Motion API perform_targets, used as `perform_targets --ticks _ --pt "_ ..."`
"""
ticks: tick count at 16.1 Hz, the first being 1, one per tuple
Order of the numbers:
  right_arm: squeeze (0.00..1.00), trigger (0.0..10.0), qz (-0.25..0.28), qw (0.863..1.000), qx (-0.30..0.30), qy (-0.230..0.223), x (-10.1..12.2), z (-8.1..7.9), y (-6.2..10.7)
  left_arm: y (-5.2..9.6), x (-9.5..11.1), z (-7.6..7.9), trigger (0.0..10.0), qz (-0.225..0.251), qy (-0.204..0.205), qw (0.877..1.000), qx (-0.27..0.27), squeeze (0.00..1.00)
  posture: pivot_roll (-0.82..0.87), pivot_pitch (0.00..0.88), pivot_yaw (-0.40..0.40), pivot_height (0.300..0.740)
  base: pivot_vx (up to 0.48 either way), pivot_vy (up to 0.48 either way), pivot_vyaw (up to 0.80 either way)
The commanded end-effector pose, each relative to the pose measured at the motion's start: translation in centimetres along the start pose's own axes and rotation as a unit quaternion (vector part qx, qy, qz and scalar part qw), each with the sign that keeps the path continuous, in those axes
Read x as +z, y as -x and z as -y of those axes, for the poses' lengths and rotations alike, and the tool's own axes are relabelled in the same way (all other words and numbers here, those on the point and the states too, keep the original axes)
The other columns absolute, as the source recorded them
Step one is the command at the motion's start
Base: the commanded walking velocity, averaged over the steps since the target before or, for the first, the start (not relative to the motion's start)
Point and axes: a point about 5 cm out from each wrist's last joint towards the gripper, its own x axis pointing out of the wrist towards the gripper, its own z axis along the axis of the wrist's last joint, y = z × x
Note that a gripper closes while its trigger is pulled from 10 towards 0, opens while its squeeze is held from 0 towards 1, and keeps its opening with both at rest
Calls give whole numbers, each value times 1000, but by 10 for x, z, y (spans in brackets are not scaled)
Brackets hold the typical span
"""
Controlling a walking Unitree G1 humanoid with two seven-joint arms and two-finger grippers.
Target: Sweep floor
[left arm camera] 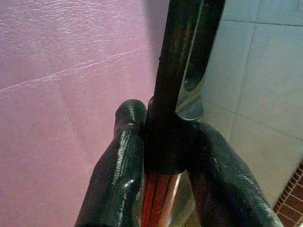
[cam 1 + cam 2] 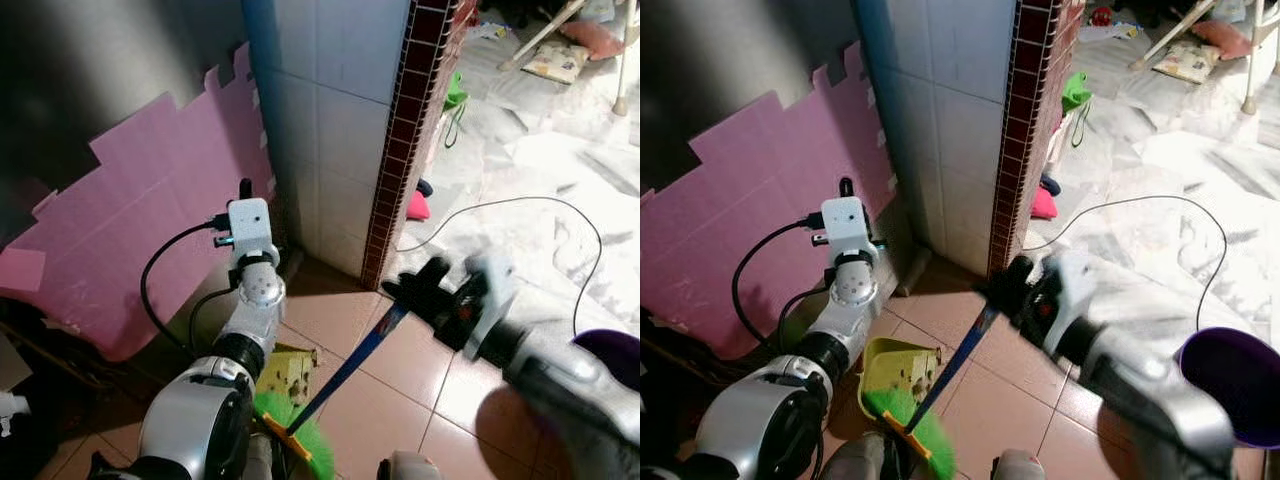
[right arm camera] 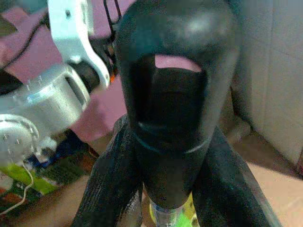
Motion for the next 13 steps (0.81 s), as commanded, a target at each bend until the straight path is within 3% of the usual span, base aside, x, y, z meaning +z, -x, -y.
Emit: perform_targets --ticks 1,2,5,9,13 --pt "0 10000 14 999 23 -24 5 2 -5 9 -15 8 10000 -46 12 999 -16 0 -251 129 58 740 0 0 0" --pt "0 10000 43 998 8 -41 19 10 -6 8 -15 7 10000 -47 11 999 -15 0 -253 124 61 740 0 0 0" --pt "0 10000 62 998 4 -24 43 19 -5 6 -13 7 10000 -48 8 999 -17 0 -259 112 68 740 0 0 0" --pt "0 10000 109 987 -32 113 85 29 -10 4 -10 8 10000 -45 6 999 -21 0 -262 105 73 740 0 0 0" --pt "0 10000 149 966 -88 191 98 32 -24 4 -9 10 10000 -44 6 999 -25 0 -257 99 68 740 0 0 0"
